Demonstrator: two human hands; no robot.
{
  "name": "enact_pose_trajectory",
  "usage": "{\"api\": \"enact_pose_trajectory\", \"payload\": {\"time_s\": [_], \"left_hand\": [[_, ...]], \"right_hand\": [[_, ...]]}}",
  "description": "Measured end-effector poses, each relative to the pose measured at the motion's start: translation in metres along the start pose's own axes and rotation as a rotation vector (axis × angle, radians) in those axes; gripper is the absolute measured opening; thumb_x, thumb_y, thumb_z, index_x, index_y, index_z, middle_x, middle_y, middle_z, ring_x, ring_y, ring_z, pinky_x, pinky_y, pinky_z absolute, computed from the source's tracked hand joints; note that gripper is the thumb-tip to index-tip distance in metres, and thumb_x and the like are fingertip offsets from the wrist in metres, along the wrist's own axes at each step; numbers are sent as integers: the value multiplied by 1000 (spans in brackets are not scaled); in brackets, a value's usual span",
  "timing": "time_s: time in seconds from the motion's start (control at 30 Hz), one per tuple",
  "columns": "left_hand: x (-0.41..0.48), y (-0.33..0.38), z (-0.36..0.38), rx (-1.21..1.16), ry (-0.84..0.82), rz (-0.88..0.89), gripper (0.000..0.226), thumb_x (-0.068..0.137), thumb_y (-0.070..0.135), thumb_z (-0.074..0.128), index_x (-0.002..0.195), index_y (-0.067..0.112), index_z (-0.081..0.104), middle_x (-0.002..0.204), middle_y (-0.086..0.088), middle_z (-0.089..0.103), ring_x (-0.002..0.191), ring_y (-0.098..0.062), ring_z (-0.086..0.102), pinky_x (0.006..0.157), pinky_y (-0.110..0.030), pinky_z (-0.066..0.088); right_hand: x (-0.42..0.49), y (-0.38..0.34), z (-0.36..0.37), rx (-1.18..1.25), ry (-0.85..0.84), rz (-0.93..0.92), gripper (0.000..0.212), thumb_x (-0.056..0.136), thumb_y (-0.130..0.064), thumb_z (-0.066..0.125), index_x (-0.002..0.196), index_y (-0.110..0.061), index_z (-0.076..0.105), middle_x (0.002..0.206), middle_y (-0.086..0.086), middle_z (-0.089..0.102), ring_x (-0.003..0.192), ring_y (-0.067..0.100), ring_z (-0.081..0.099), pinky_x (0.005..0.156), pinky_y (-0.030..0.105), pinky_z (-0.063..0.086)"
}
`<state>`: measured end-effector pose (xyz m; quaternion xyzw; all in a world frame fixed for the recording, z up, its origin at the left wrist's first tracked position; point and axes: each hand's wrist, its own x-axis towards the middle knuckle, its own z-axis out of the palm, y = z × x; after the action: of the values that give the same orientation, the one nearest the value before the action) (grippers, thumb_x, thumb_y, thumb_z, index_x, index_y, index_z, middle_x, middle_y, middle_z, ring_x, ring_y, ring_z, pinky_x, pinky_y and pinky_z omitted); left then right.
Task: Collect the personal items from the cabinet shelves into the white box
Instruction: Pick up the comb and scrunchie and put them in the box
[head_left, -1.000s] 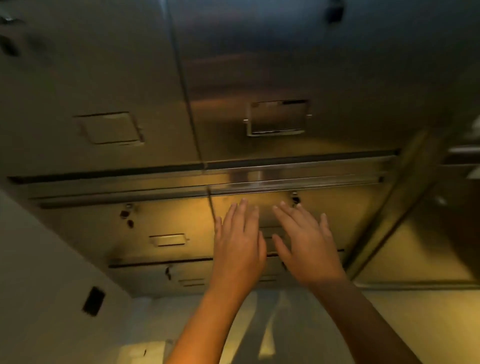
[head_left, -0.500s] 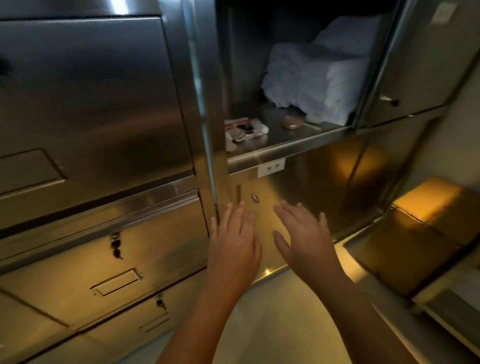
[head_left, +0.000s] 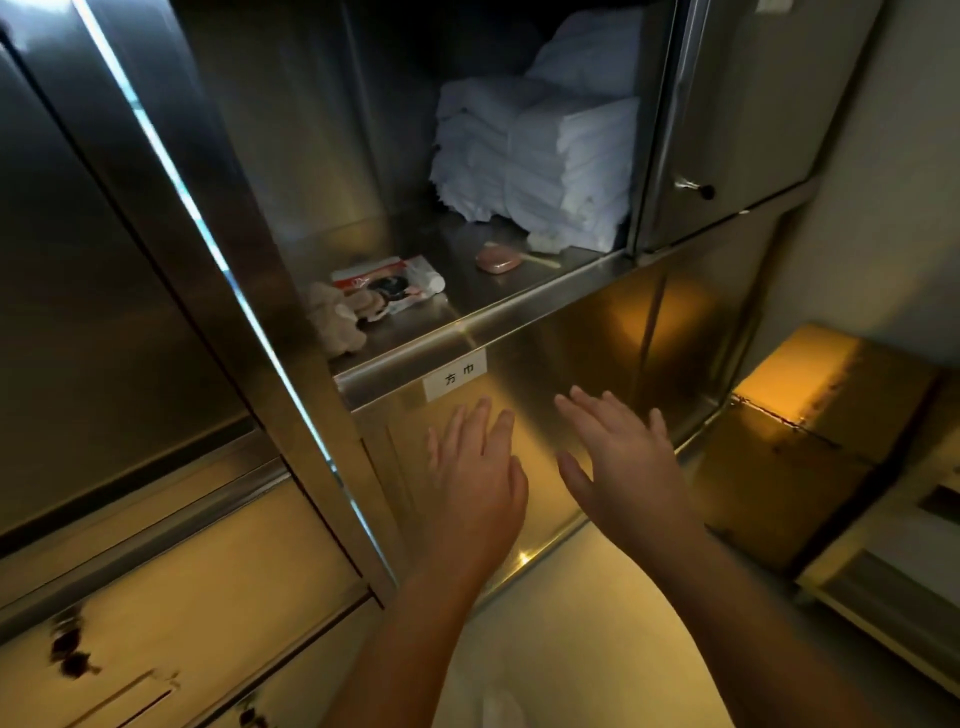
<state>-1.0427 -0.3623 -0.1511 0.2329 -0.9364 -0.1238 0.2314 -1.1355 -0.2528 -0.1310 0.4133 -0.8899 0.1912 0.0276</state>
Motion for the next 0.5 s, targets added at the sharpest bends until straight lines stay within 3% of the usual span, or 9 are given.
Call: {"api": "enact_pose_trajectory", "payload": {"time_s": [0.17,0.3,0.5], "left_hand": [[68,-19,25,2,8,15,49,96,26,35,143,24,23,154,1,15,141,-13,0,107,-30,-10],[117,-46,33,42,52,-27,47,95,24,38,141,21,30,151,-1,24,141,-16,8,112,-37,-1],[170,-67,53,55,36,-73,47,95,24,39,141,21,31,153,-1,21,142,-17,5,105,-33,-10]], "right_hand": [[76,17,7,-28,12,-25,56,94,-36,42,145,-31,19,153,-8,19,141,15,10,113,45,3],[142,13,14,-38,30,-95,55,94,-35,44,144,-29,23,152,-7,24,141,16,14,113,46,5],[200,25,36,-11,10,-139,54,93,-36,46,143,-28,26,151,-6,27,140,14,16,113,46,8]]}}
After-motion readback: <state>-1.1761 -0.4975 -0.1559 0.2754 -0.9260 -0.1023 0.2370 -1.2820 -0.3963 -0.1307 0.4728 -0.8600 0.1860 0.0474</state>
